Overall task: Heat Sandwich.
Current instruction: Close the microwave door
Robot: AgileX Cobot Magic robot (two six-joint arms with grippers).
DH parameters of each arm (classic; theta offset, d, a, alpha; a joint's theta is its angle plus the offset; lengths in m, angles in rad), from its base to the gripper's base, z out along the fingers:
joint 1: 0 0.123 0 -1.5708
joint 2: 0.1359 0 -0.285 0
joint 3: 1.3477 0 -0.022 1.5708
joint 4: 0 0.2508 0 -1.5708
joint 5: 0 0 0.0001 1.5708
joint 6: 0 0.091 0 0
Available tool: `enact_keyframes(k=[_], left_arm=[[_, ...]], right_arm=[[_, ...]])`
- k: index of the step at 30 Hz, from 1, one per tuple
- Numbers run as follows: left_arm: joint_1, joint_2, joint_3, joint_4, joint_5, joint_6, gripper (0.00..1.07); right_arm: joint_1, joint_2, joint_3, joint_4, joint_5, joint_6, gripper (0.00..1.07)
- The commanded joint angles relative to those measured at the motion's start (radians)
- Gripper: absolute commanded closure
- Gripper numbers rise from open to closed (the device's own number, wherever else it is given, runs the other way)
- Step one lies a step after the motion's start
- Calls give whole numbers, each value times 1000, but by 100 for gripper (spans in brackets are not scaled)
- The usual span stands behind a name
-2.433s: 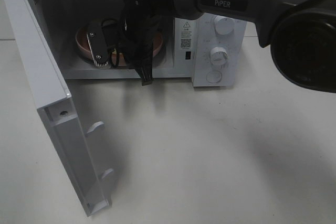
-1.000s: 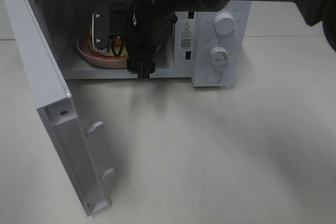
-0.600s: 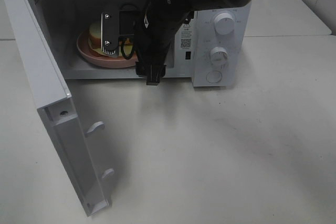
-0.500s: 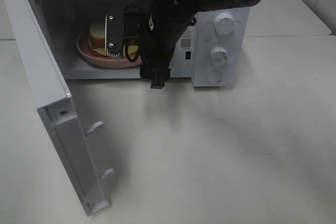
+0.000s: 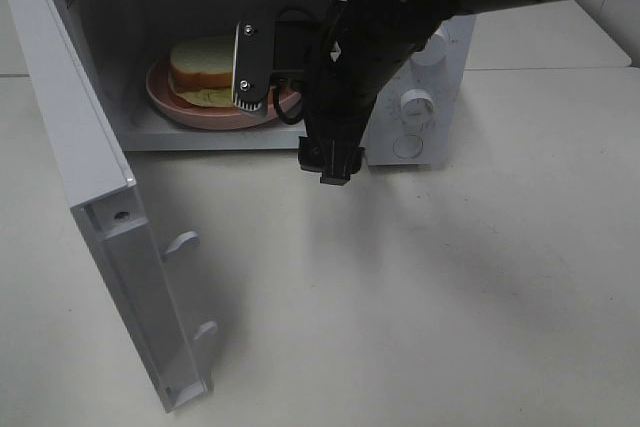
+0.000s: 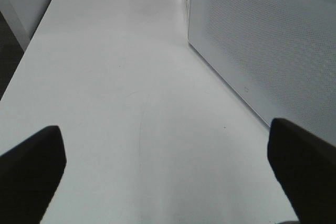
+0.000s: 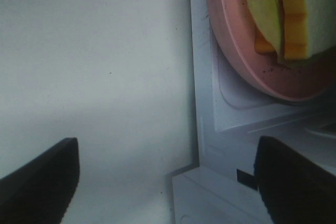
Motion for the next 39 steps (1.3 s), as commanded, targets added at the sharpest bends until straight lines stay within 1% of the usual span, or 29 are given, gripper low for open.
enact_keyframes(k=[1,5,6,9,10,13,15,17,19,20,23,28,32,37,39], left_arm=[[0,-27,3,-6,-9,-1,1],[0,-27,3,-6,-9,-1,1],[0,-27,3,-6,-9,-1,1],[0,-27,3,-6,-9,-1,1],[0,-27,3,-6,-9,-1,1],[0,-27,3,-6,-9,-1,1],[0,-27,3,-6,-9,-1,1],[0,-27,3,-6,-9,-1,1],[0,-27,3,-6,-9,-1,1],[0,-27,3,-6,-9,-1,1],[0,-27,3,-6,-9,-1,1],[0,-27,3,-6,-9,-1,1],[0,-27,3,-6,-9,-1,1],[0,-27,3,-6,-9,-1,1],[0,-27,3,-6,-9,-1,1]], right_arm=[[-3,-49,38,-5,-6,36,22],[-3,-127,116,-5,-3,111,23],[-3,-127,116,-5,-3,111,23],[-3,-188,182,-5,6,184,24],[-3,-188,182,-5,6,184,24],[-3,-245,241,-4,41,273,25],[-3,-257,252,-4,51,290,25],[-3,-305,297,-4,80,347,26],[-3,-317,309,-3,86,368,26],[-3,-349,338,-3,105,405,27],[-3,-397,378,-3,126,447,28],[-3,-467,430,-3,156,480,29],[-3,-577,502,-2,189,567,31],[-3,-628,533,-2,211,608,31],[-3,-682,559,-2,241,658,31]])
